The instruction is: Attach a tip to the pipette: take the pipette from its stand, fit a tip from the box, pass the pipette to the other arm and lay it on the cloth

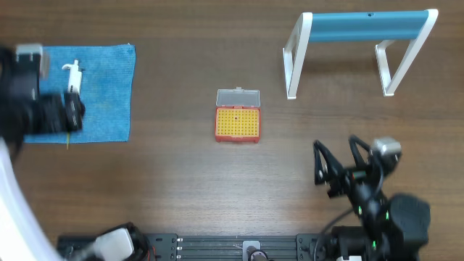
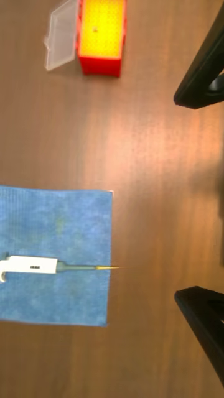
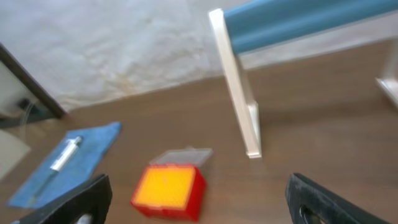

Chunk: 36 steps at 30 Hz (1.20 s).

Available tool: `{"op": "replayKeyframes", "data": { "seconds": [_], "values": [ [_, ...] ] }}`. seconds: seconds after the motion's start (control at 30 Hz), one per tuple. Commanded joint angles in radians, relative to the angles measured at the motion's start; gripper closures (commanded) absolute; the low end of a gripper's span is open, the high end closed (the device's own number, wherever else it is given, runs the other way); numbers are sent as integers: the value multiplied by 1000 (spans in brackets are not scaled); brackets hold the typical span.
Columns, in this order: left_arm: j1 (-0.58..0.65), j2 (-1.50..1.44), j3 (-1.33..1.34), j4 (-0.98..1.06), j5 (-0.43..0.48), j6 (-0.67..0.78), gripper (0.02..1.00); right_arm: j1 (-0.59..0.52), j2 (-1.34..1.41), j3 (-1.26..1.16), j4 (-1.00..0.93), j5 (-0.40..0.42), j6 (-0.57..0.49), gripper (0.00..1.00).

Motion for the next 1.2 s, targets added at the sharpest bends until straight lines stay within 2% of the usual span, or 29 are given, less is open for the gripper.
{"op": "replayKeyframes", "data": {
  "seconds": [0.03,0.1,0.23,0.27,0.67,0.83,1.1,1.2],
  "values": [
    [3,-332,-309,105,94,-11,23,-5,-169,-3,-182,253,-21,95],
    [3,-444,-409,182,115,-12,23,-5,-173,-3,-208,280,-10,95],
    [3,-616,-557,304,172,-12,23,-5,-162,-4,-218,281,-11,91],
    [3,-641,-573,313,184,-12,23,-5,-162,-4,-221,281,-10,23],
    [3,-705,-598,318,191,-12,23,-5,-162,-4,-419,280,-10,3],
    [3,-705,-598,318,191,-12,23,-5,-162,-5,-428,280,-10,3],
    [-204,-768,-636,315,187,-11,23,-5,-162,-5,-428,280,-10,5],
    [-269,-871,-723,373,261,-12,23,-5,-162,-5,-428,280,-10,3]
  ]
}}
